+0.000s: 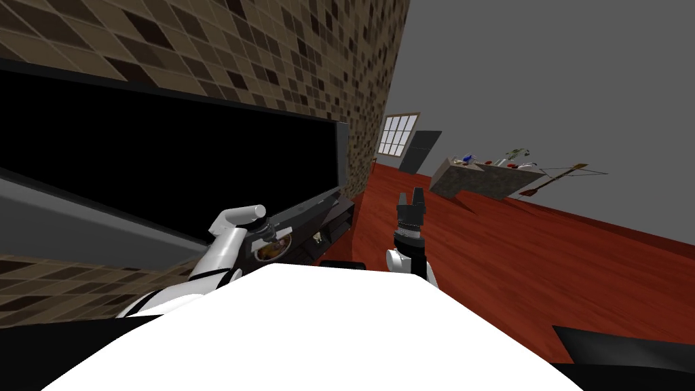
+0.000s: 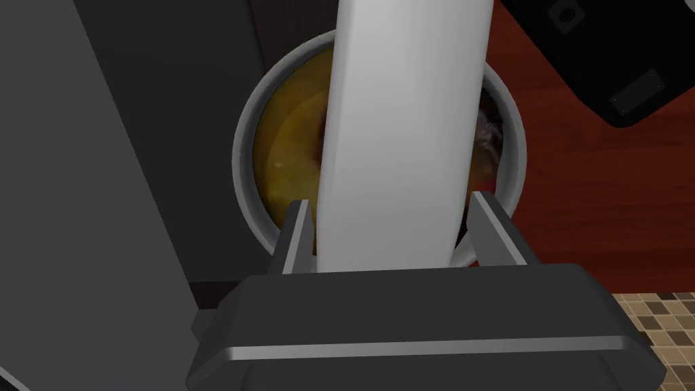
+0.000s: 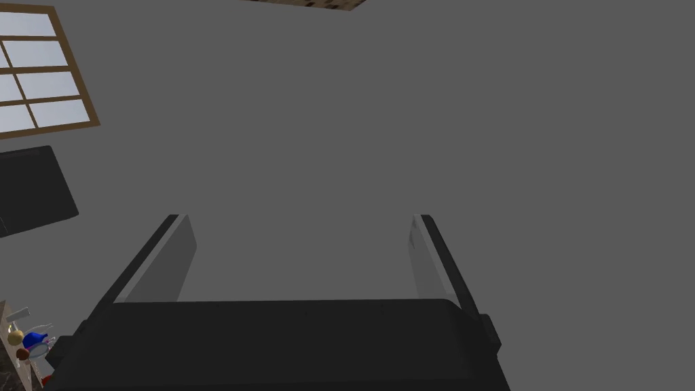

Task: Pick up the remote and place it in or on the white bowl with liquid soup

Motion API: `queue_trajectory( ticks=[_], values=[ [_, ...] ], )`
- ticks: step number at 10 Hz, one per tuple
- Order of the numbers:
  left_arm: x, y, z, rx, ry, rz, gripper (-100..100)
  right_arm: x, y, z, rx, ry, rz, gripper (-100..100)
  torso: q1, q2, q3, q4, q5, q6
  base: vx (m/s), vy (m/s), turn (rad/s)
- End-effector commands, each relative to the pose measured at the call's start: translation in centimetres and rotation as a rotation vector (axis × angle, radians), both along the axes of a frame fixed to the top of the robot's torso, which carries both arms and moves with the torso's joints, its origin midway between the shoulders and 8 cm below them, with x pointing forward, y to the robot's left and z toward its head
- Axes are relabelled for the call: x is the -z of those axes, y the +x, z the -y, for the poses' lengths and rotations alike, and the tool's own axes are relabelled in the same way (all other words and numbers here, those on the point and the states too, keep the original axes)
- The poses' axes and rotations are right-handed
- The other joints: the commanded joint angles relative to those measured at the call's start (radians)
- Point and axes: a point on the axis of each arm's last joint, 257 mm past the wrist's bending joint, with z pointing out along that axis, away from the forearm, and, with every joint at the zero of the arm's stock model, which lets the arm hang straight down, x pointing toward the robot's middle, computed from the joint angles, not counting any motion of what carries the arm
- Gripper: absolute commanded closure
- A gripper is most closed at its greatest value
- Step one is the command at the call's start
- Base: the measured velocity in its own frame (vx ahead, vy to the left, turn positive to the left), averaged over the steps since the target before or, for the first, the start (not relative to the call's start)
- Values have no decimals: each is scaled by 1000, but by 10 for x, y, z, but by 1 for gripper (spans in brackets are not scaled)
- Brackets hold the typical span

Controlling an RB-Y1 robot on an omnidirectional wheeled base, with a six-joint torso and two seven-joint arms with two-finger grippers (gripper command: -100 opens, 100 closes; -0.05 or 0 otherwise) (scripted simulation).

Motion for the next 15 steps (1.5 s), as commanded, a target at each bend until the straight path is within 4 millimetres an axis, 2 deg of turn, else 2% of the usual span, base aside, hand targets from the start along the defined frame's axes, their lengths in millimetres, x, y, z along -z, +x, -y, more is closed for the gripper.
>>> queue_trajectory(
  ticks=[1, 2, 3, 4, 8, 9, 10, 15],
  values=[
    [0, -18, -5, -21, -18, -26, 100, 0, 0, 0, 0, 0, 0, 0, 0, 0, 0, 0, 0, 0, 12, 140, 72],
    [1, -25, -7, -29, -24, -35, 100, 0, 0, 0, 0, 0, 0, 0, 1, 0, 0, 0, 0, 0, 14, 124, 44],
    [2, -17, -8, -24, -18, -28, 100, 0, 0, 0, 0, 0, 0, 0, 0, 0, 0, 0, 1, 1, 5, 53, 12],
    [2, -19, -9, -26, -19, -32, -100, 0, 0, 0, 0, 0, 0, 0, -4, -1, 0, 0, 0, 3, 0, 13, 1],
    [2, -19, -9, -26, -19, -32, -100, 0, 0, 0, 0, 0, 0, 0, -10, -1, 0, 0, -1, 3, 0, 1, 0],
    [2, -19, -9, -26, -19, -32, 0, 0, 0, 0, 0, 0, 0, 0, -10, -1, 0, 0, -1, 3, 0, 0, 0],
    [-9, -19, -10, -28, -20, -32, -100, 0, 0, 0, 0, 0, 0, 0, -10, -1, 0, 0, -1, 3, 0, 0, 0],
    [-35, -20, -10, -29, -21, -34, -100, 0, 0, 0, 0, 0, 0, 0, -10, -1, 0, 0, -2, 3, 2, 0, -3]
  ],
)
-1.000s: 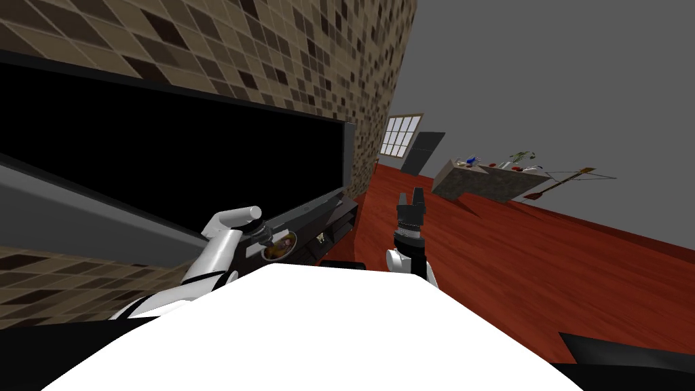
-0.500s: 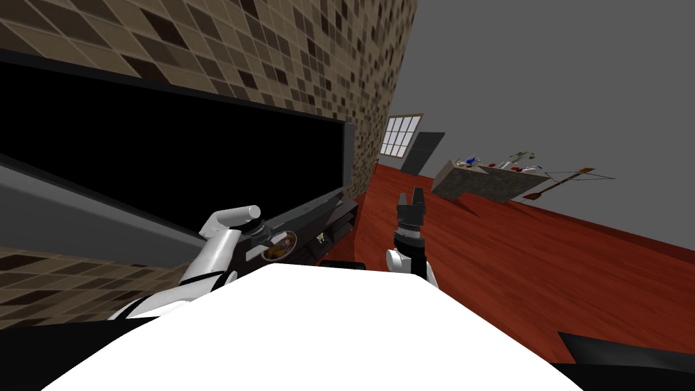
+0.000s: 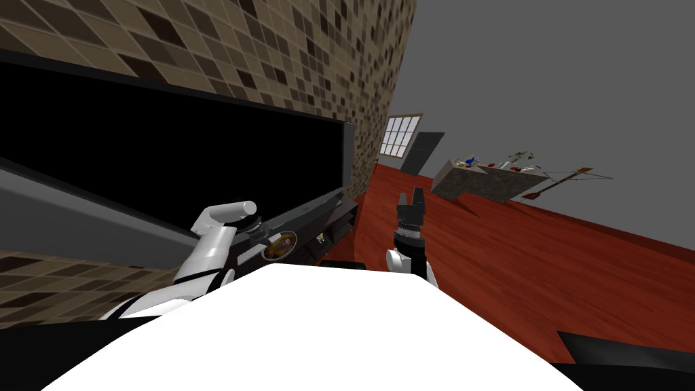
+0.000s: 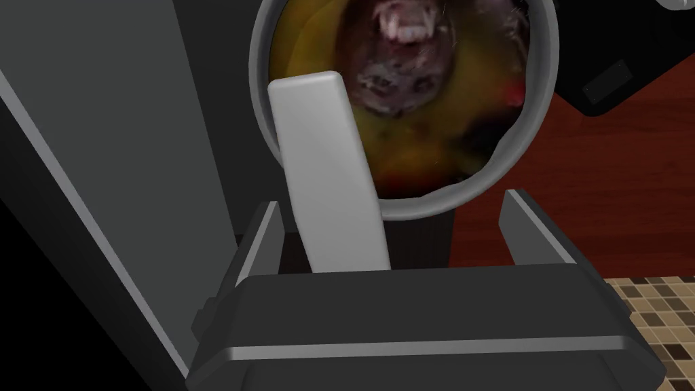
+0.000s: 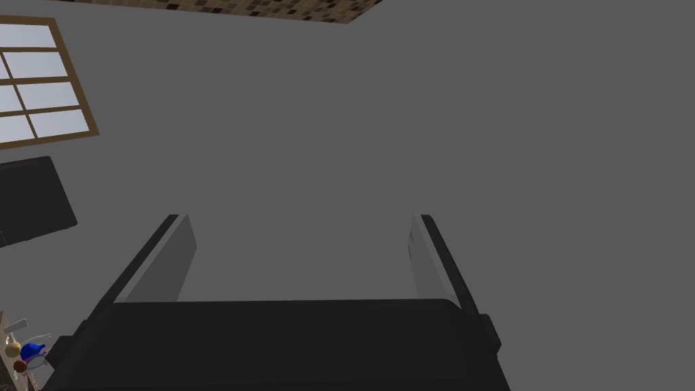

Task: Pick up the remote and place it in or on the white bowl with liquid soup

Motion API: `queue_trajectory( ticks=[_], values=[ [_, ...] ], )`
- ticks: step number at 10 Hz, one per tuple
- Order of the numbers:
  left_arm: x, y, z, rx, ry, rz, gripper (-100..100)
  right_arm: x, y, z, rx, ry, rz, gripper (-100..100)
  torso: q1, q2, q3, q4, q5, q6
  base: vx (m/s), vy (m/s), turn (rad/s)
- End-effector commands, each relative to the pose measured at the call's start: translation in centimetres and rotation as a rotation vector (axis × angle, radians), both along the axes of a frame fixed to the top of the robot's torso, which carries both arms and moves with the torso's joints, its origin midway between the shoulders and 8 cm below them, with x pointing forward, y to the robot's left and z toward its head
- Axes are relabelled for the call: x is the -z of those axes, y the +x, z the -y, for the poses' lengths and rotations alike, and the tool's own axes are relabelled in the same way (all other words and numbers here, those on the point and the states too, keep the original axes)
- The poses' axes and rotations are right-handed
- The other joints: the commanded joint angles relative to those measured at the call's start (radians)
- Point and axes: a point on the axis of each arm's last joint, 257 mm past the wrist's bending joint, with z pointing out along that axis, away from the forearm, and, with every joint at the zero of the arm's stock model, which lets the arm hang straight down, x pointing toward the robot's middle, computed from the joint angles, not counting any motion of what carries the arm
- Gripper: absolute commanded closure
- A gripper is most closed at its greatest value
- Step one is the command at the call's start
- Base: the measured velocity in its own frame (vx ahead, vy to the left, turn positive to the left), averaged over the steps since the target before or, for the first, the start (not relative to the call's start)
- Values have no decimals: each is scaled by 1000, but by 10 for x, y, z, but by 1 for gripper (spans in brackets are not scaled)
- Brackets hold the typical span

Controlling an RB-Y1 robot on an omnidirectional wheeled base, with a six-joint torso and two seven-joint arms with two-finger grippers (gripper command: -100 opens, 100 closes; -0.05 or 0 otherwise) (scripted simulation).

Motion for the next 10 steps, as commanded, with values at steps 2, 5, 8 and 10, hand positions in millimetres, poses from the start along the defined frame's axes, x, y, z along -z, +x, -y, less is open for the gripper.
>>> queue_trajectory(
  ticks=[2, 5, 8, 10],
  values=[
    [-14, -2, 0, 0, 0, -3, -100, 0, 0, 0, 0, 0, 0, 0, 0, 0, 0, 0, 0, 0, 0, 0, 0],
    [-17, -3, -1, 0, 0, -4, 0, 0, 0, 0, 0, 0, 0, 0, 0, 0, 0, 0, 0, 0, 0, 0, 0],
    [-17, -3, -1, 0, 0, -4, 0, 0, 0, 0, 0, 0, 0, 0, 0, 0, 0, 0, 0, 0, 0, 0, 0],
    [-17, -3, -1, 0, 0, -4, 0, 0, 0, 0, 0, 0, 0, 0, 0, 0, 0, 0, 0, 0, 0, 0, 0]
  ],
)
